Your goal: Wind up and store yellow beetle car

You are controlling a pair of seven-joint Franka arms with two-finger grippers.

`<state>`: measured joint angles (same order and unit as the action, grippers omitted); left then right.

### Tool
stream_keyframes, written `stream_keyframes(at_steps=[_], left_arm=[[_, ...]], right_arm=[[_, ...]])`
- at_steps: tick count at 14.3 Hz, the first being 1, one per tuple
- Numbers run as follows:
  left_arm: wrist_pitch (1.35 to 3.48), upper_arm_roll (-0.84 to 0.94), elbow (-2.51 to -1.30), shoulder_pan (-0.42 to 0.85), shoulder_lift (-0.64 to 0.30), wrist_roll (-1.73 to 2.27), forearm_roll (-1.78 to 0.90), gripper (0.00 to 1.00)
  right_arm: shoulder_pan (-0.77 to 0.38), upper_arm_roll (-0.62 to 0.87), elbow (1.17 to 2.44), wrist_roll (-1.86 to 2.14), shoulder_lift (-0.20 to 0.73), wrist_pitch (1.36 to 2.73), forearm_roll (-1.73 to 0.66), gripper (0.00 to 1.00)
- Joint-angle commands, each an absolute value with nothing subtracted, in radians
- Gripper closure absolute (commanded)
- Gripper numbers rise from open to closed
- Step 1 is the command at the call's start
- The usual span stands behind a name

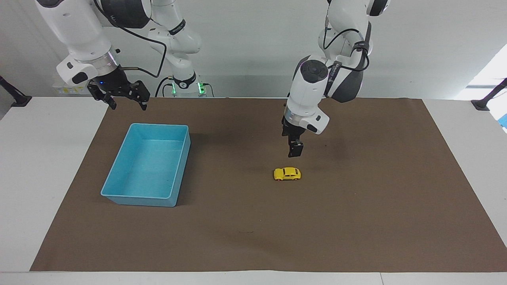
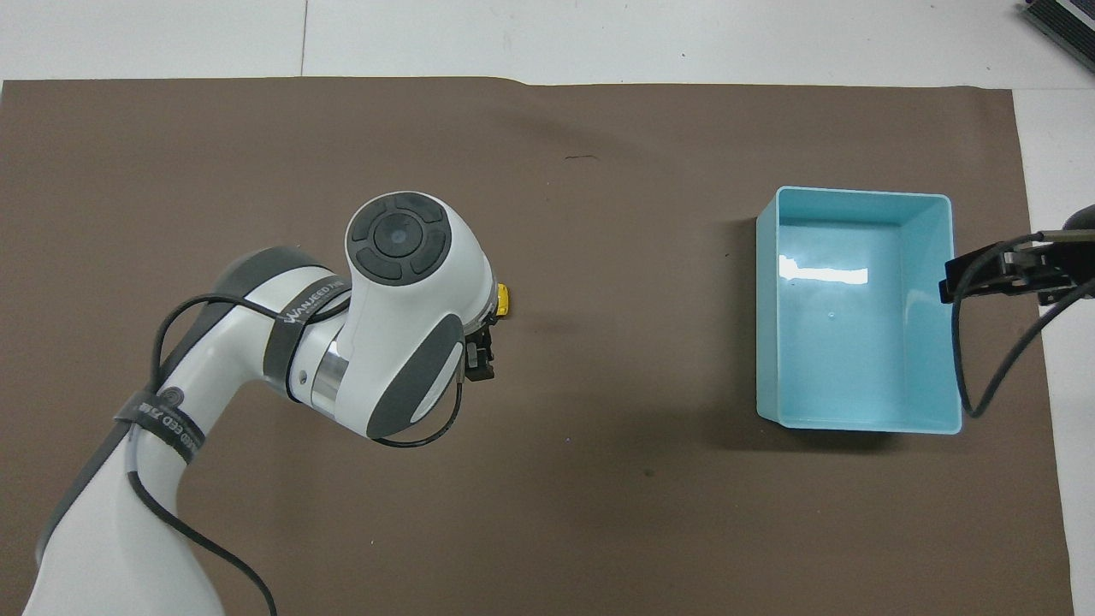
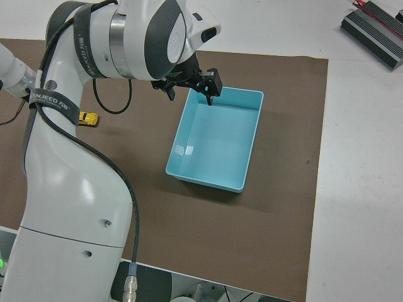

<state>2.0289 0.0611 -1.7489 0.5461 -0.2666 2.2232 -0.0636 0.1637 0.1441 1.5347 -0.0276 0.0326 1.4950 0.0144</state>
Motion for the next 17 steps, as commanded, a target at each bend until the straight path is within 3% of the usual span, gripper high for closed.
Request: stream_keyframes(at_steps=[1, 9, 17], left_arm=[[2.1, 0.041, -1.841, 0.584, -0.238, 2.237, -0.066, 0.0], [2.238, 0.037, -1.884, 0.523, -0.248, 2.247, -0.057, 0.0], [2.316, 0.026, -1.836, 0.526, -0.415, 2.267, 0.012, 0.0]], right_arm=[[0.179, 0.152, 1.537, -0.005, 0.031, 1.491, -0.003, 0.0], [0.179, 0.152, 1.537, -0.005, 0.031, 1.491, -0.003, 0.0], [0.179, 0.152, 1.537, -0.005, 0.031, 1.491, -0.003, 0.0]])
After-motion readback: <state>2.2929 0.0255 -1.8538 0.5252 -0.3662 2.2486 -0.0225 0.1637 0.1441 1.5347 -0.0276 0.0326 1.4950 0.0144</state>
